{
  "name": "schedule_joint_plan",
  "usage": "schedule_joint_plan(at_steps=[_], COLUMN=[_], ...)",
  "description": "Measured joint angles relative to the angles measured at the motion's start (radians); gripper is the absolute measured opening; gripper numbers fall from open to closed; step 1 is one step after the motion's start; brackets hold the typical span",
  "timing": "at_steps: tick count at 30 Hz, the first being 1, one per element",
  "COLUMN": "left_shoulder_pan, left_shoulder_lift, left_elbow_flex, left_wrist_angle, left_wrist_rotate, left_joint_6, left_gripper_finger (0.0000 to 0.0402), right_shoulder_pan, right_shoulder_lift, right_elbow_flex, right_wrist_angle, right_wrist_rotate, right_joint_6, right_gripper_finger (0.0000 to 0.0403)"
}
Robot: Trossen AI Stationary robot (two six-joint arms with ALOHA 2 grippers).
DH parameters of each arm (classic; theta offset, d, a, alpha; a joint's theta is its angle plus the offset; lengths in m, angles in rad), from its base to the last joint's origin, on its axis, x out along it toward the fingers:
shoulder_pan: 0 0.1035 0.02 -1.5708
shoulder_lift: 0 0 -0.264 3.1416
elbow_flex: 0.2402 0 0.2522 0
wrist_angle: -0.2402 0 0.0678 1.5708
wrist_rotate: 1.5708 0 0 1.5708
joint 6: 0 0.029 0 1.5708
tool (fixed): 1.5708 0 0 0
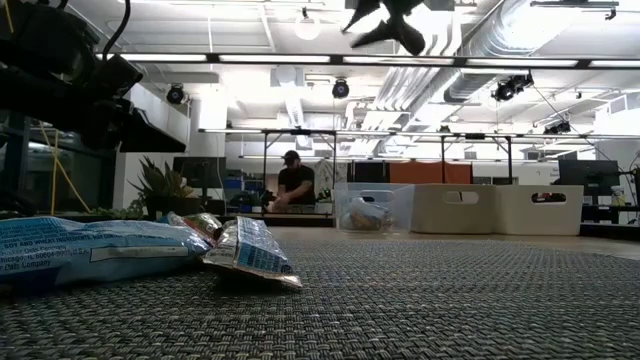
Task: Pick and place Granola Bars by type
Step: Put the yellow granola bar into the transparent bin
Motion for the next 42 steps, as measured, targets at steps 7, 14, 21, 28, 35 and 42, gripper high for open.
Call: schedule_joint_plan(at_steps=[7, 14, 21, 28, 35, 42], left_shoulder_pan=[0.0, 0.0, 0.0, 0.0, 0.0, 0.0], left_shoulder_lift=[0.0, 0.0, 0.0, 0.0, 0.0, 0.0], left_elbow_flex=[0.0, 0.0, 0.0, 0.0, 0.0, 0.0], left_wrist_angle=[0.0, 0.0, -0.001, 0.0, 0.0, 0.0], left_wrist_rotate=[0.0, 0.0, 0.0, 0.002, 0.002, 0.002], left_joint_6=[0.0, 0.0, 0.0, 0.0, 0.0, 0.0], left_gripper_finger=[0.0001, 0.0001, 0.0001, 0.0001, 0.0001, 0.0001], right_shoulder_pan=[0.199, 0.359, 0.445, 0.486, 0.492, 0.496], right_shoulder_lift=[0.003, 0.028, 0.075, 0.235, 0.445, 0.601], right_elbow_flex=[0.0, 0.0, 0.017, 0.24, 0.578, 0.745], right_wrist_angle=[0.103, 0.22, 0.251, 0.149, -0.186, -0.397], right_wrist_rotate=[0.08, 0.236, 0.333, 0.347, 0.339, 0.263], right_joint_6=[0.114, 0.147, 0.216, 0.2, 0.33, 0.56], right_gripper_finger=[0.0136, 0.0136, 0.0135, 0.0135, 0.0135, 0.0135])
